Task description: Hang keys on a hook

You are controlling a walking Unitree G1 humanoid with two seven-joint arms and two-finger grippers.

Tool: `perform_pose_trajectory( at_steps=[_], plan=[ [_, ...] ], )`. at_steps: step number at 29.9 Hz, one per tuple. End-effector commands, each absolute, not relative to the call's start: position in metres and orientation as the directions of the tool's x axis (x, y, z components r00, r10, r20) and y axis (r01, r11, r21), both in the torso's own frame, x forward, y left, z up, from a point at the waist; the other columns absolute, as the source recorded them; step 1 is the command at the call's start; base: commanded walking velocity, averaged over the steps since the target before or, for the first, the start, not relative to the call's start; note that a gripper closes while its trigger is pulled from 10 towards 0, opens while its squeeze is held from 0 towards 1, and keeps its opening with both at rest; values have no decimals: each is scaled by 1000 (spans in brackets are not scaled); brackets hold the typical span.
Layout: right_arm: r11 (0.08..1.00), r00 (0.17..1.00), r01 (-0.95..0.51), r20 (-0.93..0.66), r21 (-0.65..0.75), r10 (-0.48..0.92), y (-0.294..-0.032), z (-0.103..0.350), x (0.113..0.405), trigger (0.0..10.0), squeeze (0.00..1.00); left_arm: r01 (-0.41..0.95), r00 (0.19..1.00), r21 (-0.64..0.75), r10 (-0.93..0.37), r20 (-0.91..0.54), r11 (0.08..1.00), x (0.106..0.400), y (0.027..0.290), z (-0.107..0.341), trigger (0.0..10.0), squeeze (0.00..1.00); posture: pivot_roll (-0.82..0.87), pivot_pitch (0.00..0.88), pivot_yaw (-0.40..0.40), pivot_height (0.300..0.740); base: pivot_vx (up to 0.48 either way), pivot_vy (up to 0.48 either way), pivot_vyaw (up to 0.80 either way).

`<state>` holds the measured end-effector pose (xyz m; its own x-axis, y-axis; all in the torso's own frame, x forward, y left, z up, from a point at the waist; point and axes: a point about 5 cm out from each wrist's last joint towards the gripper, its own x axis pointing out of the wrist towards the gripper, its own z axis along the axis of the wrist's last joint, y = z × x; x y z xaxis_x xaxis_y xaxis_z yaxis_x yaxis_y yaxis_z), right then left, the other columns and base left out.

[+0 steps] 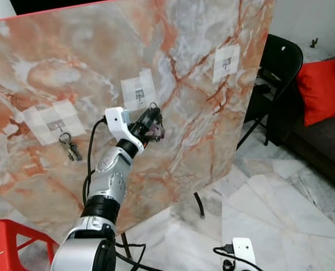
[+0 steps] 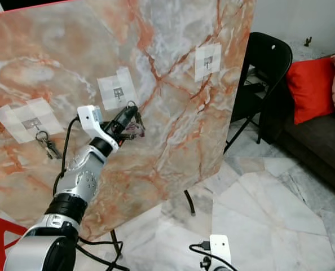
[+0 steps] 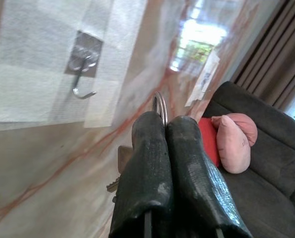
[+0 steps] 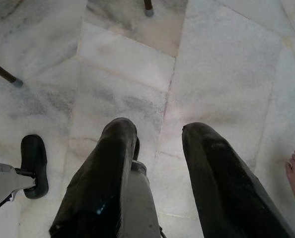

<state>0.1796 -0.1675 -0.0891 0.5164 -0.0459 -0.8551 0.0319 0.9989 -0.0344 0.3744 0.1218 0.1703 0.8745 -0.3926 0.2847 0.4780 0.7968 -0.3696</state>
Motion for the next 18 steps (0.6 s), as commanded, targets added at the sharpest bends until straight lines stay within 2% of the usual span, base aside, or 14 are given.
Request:
perform_pose_trajectory(
  at_steps=[1, 18],
  plan=[
    [999, 520, 32, -853, -39, -50, -168, -89, 180, 10000, 0, 482, 869, -369, -379, 319, 795, 378, 123, 179, 10000, 0, -40, 0, 0, 740, 0, 0, 0],
    [999, 520, 36, -853, -39, -52, -167, -89, 180, 10000, 0, 469, 878, -428, -353, 323, 773, 384, 122, 179, 10000, 0, -43, 0, 3, 740, 0, 0, 0]
  ],
)
